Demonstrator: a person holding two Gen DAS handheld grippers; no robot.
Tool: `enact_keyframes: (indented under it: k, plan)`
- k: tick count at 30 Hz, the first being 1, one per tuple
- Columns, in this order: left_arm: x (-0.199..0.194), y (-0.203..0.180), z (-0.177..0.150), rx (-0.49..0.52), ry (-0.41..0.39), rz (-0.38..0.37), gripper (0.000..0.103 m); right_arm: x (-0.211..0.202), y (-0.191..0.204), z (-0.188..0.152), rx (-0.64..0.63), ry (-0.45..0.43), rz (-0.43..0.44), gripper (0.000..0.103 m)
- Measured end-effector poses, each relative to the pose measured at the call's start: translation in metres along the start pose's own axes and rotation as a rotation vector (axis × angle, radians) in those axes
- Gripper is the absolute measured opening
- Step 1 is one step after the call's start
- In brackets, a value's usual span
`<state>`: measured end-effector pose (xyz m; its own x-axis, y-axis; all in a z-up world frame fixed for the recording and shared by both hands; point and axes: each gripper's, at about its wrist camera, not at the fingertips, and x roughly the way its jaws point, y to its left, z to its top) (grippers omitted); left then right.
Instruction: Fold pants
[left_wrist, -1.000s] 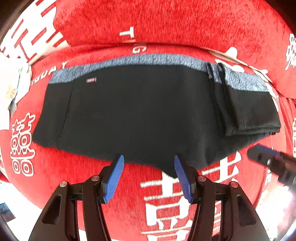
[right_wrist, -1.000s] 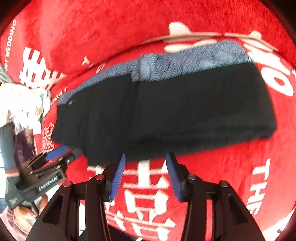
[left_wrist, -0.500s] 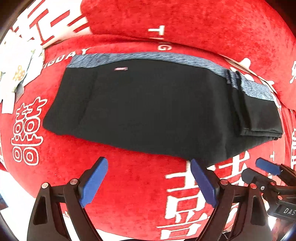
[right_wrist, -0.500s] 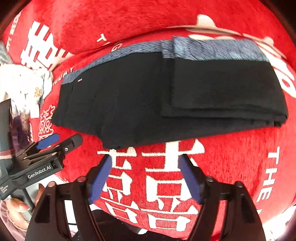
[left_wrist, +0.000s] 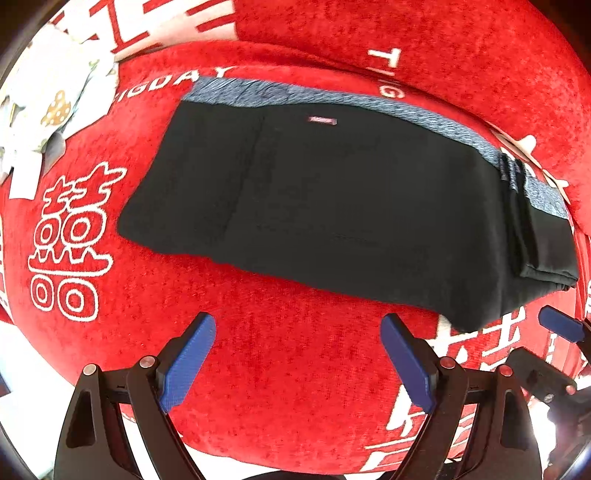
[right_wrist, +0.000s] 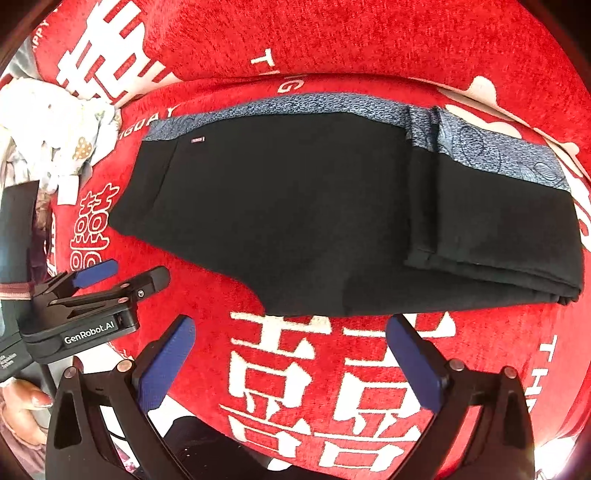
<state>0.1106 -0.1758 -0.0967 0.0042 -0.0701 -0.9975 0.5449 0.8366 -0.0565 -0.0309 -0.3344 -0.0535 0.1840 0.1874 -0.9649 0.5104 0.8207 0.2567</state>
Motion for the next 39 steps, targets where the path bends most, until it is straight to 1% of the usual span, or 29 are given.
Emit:
enact_keyframes:
  k: [6, 12, 19, 29, 31, 34, 36, 39]
  plan:
    - [0.004, 0.027, 0.003, -0.030, -0.001, 0.019, 0.091, -0.002, 0.002, 0.006, 0.031, 0.005, -0.004, 0.103]
    - [0.007, 0.050, 0.008, -0.064, -0.004, -0.003, 0.091, -0.002, 0.003, 0.008, 0.046, 0.014, -0.014, 0.103]
    - [0.008, 0.064, 0.007, -0.086, 0.002, -0.020, 0.091, 0.008, 0.005, 0.005, 0.061, 0.054, -0.016, 0.103]
    - [0.013, 0.071, 0.005, -0.112, 0.003, -0.006, 0.091, 0.015, 0.006, 0.006, 0.067, 0.073, -0.019, 0.103]
    - [0.014, 0.072, 0.007, -0.120, -0.007, -0.015, 0.091, 0.020, 0.005, 0.007, 0.069, 0.086, -0.010, 0.103]
    - [0.019, 0.075, 0.011, -0.144, -0.019, -0.035, 0.091, 0.028, 0.006, 0.010, 0.045, 0.103, -0.020, 0.103]
    - [0.024, 0.080, 0.015, -0.176, -0.017, -0.070, 0.091, 0.032, 0.008, 0.014, 0.030, 0.107, -0.025, 0.103]
    - [0.023, 0.084, 0.019, -0.207, -0.030, -0.113, 0.091, 0.031, 0.010, 0.020, 0.013, 0.083, -0.032, 0.103]
